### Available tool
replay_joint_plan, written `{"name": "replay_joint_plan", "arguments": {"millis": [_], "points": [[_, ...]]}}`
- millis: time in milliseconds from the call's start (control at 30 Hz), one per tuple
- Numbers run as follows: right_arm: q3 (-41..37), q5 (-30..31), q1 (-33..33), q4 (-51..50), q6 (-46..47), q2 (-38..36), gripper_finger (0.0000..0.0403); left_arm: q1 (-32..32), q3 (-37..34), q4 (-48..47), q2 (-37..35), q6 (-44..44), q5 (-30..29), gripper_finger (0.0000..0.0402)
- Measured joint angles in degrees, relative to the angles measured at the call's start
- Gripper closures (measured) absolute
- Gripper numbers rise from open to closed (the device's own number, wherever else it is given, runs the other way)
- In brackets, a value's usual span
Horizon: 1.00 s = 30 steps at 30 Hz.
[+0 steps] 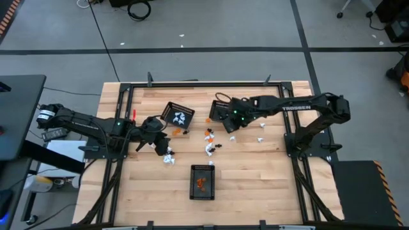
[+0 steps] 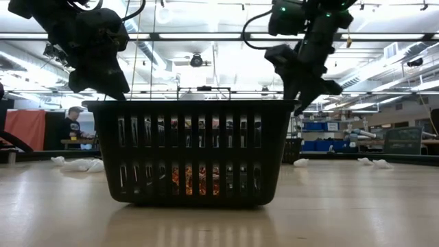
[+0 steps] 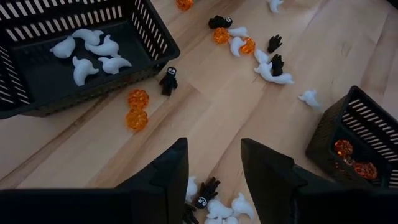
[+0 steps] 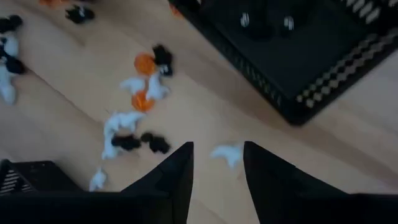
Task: Sort Halloween decoration
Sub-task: Put the white ghost toy into the top left black basket
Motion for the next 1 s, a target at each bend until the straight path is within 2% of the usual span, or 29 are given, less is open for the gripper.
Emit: {"name": "replay_joint_plan", "arguments": {"millis": [267,500,767,1000], "points": [[-7.61,-3.6,1.19,1.84,8.1,-0.04,0.0229,0.0,0.0,-0.01,0.0,0.5,0.0,0.0246],[-11.36,-3.45,1.82,9.12,8.04,0.66,0.0214,0.0,0.0,0.01,0.01,0.52,0.0,0.0246],[-9.57,-2.59,3.09,13.32,5.92,9.56,0.0222,0.0,0.0,-0.03,0.01,0.48,0.0,0.0246],[-8.27,-1.02,5.26,12.4,12.66,13.06,0.0223,0.0,0.0,-0.05,0.01,0.35,0.0,0.0246]]}}
